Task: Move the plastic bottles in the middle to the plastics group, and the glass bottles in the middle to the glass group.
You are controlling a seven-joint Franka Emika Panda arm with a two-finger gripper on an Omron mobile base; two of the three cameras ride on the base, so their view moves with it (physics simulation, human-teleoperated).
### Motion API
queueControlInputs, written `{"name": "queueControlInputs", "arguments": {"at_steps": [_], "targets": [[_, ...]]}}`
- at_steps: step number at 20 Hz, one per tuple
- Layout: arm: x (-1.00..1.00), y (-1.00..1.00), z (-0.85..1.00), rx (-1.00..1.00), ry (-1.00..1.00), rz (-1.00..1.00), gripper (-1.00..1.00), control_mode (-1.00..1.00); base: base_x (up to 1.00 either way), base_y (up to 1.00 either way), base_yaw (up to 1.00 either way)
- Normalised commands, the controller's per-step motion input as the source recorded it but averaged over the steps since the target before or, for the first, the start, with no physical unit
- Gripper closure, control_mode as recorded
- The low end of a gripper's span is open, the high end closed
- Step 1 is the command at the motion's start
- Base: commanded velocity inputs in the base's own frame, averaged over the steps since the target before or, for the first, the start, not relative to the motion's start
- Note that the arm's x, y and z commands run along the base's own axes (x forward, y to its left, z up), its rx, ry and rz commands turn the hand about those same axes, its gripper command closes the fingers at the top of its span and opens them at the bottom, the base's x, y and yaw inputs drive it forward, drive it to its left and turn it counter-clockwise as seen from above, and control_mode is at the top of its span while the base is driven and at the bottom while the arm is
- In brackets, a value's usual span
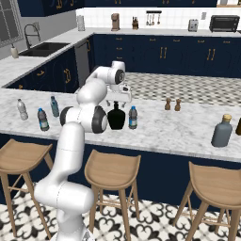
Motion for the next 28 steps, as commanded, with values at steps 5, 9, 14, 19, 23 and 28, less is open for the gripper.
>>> {"name": "queueControlInputs", "arguments": {"at_steps": [5,9,14,19,23,28], "targets": [[0.1,0.0,0.0,0.0,0.0,0.0,-1.0,-1.0,0.0,0.0,0.0],[0.0,0.0,0.0,0.0,0.0,0.0,-1.0,-1.0,0.0,0.0,0.0],[0.0,0.0,-0.02,0.0,0.0,0.0,1.0,-1.0,0.0,0.0,0.0],[0.0,0.0,-0.01,0.0,0.0,0.0,1.0,-1.0,0.0,0.0,0.0],[0.0,0.0,-0.01,0.0,0.0,0.0,1.0,-1.0,0.0,0.0,0.0],[-0.03,0.0,0.0,0.0,0.0,0.0,1.0,-1.0,0.0,0.0,0.0]]}}
